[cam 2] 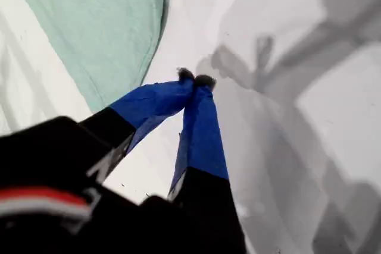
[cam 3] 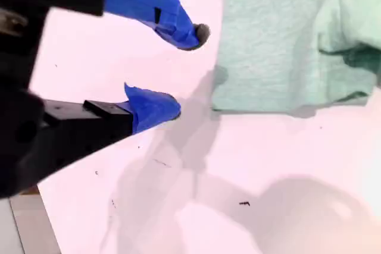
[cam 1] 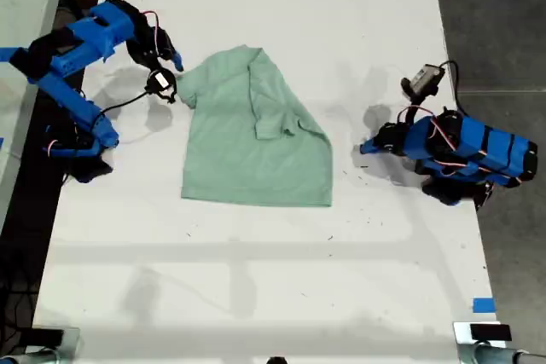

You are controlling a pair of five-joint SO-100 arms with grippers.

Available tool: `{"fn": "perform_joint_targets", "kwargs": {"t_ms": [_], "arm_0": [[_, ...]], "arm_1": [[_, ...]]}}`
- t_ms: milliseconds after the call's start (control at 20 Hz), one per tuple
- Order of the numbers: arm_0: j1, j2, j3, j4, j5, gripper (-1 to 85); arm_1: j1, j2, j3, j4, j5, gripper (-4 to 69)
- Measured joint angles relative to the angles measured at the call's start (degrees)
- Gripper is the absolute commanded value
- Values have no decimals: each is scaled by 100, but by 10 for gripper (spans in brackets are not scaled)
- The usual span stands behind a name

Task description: Fold t shirt

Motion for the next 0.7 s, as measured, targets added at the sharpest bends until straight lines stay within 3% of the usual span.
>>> {"fn": "perform_joint_targets", "kwargs": {"t_ms": [300,400,450,700], "arm_0": [[62,-747,-9,-299,0,147],[149,-1178,-114,-527,0,0],[193,-1477,-281,-536,0,-1],[554,-1644,-1204,35,-264,-1]], "arm_1": [[0,0,0,0,18,-2],[0,0,0,0,18,-2],[0,0,0,0,18,-2],[0,0,0,0,18,-2]]}}
